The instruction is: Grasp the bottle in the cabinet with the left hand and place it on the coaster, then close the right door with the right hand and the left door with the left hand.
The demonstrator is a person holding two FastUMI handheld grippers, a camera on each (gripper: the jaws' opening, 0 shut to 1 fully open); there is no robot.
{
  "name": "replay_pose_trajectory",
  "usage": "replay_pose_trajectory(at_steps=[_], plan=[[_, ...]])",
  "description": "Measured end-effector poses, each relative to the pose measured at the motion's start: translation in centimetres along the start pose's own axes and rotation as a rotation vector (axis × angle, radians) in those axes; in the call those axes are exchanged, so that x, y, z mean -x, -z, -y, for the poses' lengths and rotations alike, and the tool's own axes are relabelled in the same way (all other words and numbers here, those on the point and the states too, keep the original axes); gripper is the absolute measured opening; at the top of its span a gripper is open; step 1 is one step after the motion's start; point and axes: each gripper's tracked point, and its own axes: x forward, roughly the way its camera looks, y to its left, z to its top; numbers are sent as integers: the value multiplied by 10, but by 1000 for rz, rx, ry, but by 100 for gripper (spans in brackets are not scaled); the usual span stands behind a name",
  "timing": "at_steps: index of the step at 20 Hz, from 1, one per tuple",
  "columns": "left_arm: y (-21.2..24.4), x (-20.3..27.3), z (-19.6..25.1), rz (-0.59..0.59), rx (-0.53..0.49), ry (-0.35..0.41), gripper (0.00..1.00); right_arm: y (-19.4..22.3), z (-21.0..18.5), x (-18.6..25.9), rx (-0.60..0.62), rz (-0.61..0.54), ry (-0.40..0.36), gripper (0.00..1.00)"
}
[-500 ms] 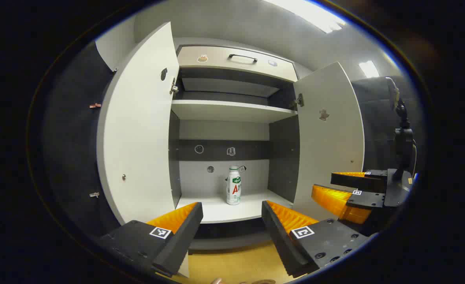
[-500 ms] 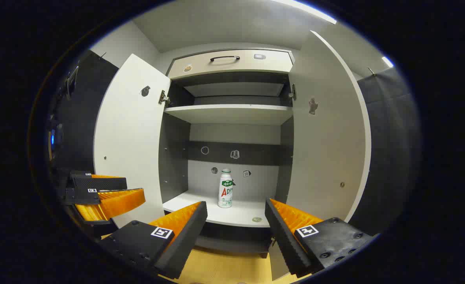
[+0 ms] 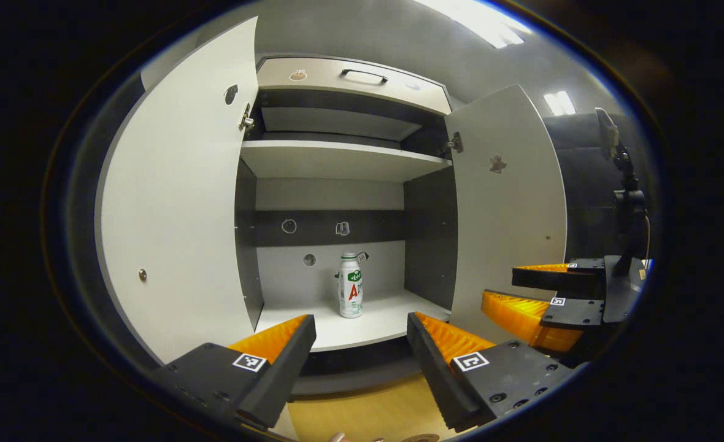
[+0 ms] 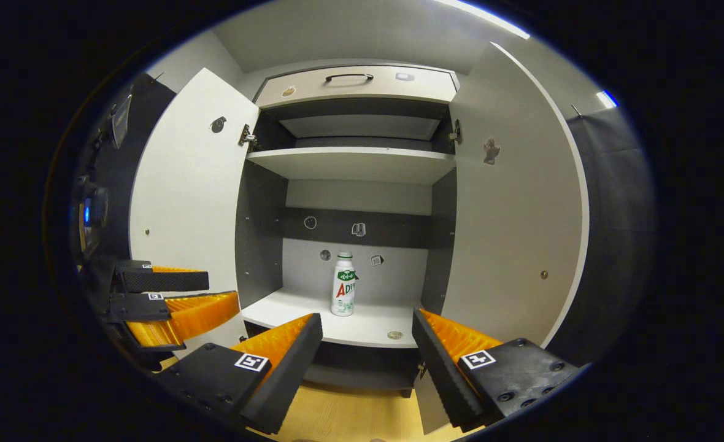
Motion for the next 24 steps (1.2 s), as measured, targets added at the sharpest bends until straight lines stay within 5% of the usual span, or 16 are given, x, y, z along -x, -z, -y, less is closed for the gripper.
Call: replay_pose_trajectory(at_steps=[24], plan=[[1,-75,4,-1,1,-40,94,6,10,-34,12,28,-129,98]])
